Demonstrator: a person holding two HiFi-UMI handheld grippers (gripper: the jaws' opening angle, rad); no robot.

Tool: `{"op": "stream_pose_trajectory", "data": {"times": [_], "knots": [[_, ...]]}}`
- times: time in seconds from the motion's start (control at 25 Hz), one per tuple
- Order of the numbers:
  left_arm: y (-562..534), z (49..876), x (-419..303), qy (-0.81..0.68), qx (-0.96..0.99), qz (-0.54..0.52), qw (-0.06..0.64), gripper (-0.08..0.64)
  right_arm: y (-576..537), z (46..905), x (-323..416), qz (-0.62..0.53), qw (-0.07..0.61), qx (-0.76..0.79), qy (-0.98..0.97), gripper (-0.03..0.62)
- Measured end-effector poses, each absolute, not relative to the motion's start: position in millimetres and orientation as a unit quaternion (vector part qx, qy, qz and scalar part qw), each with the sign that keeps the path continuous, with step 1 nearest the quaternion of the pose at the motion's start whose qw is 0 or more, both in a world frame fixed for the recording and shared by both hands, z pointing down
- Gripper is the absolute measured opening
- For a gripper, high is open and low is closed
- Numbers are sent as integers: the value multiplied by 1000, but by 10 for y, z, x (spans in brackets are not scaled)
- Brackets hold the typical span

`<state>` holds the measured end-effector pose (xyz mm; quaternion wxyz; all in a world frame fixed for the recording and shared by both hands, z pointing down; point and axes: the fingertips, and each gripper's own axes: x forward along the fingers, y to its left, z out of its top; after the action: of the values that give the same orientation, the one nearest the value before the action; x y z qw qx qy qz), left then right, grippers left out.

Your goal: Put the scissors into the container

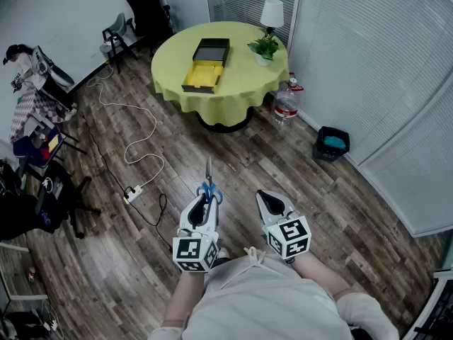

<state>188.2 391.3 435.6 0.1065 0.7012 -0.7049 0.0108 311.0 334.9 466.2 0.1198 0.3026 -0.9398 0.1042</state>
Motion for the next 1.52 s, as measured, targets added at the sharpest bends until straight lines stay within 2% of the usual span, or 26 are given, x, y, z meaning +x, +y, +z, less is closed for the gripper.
{"op": "stream_pose_trajectory", "data": {"times": [0.56,1.16,1.52], "knots": [[3972,4449,1557,-692,712,13,119,86,3450,4750,2773,112,123,308,-937,0],[4521,4761,296,-709,689,3,150,87,3838,5133,1684,175,151,317,-920,0],[4429,4839,-115,-726,668,-9,161,87,3679,5202,1262,176,163,297,-924,0]]}}
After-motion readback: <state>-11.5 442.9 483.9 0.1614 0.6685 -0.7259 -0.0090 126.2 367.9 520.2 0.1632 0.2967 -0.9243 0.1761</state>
